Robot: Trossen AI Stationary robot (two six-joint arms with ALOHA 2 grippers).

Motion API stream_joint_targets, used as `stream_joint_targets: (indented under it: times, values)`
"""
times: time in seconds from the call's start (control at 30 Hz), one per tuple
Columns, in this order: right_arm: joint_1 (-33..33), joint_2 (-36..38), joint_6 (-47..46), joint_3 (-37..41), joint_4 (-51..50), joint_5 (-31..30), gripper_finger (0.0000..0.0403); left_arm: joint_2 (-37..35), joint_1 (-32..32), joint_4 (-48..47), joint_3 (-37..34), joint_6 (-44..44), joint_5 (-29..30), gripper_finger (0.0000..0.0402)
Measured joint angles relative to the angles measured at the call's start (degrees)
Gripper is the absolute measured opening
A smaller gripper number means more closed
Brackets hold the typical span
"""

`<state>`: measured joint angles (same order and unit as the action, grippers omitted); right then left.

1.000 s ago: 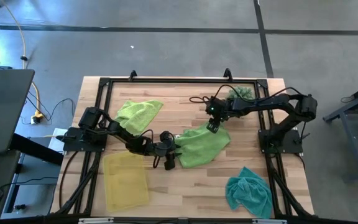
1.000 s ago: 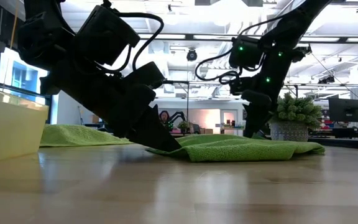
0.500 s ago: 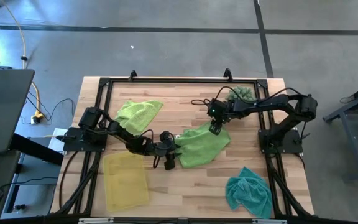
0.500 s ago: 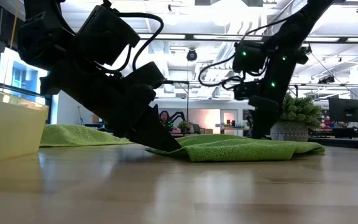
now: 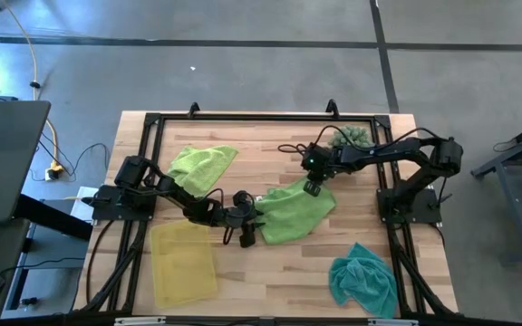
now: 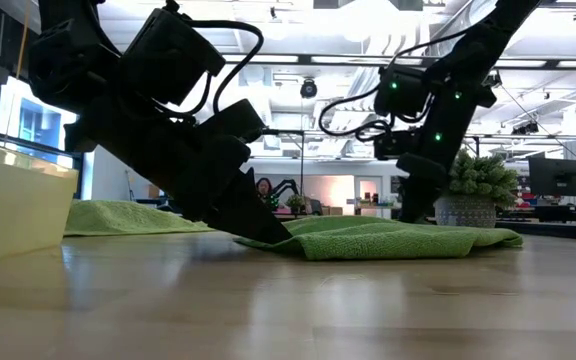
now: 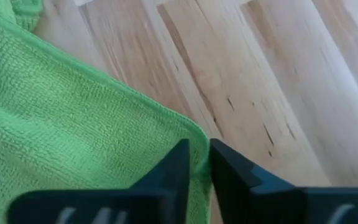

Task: Roll microfiber towels into tight, uniform cylinder then place into a basket
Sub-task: Fold the green microfiber towel

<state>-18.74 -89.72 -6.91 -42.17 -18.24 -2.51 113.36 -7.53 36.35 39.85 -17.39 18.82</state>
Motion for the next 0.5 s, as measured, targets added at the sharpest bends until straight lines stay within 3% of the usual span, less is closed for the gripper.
stream_joint_targets:
  times: [0.13,0.3,0.5]
  values:
    - [0.0,0.0,-0.6,0.0,-1.3,2.1,0.0005,0.0,0.0,0.0,0.0,0.0,0.0,0.0156]
    - [0.8,0.1,-1.0,-1.3,-4.3,2.2,0.0002,0.1,0.0,2.5,-0.2,0.2,-0.2,0.0156]
    - [2.8,0.1,-0.5,-8.5,-12.4,1.9,0.0001,0.3,-0.1,8.1,-0.1,4.8,-1.1,0.0156]
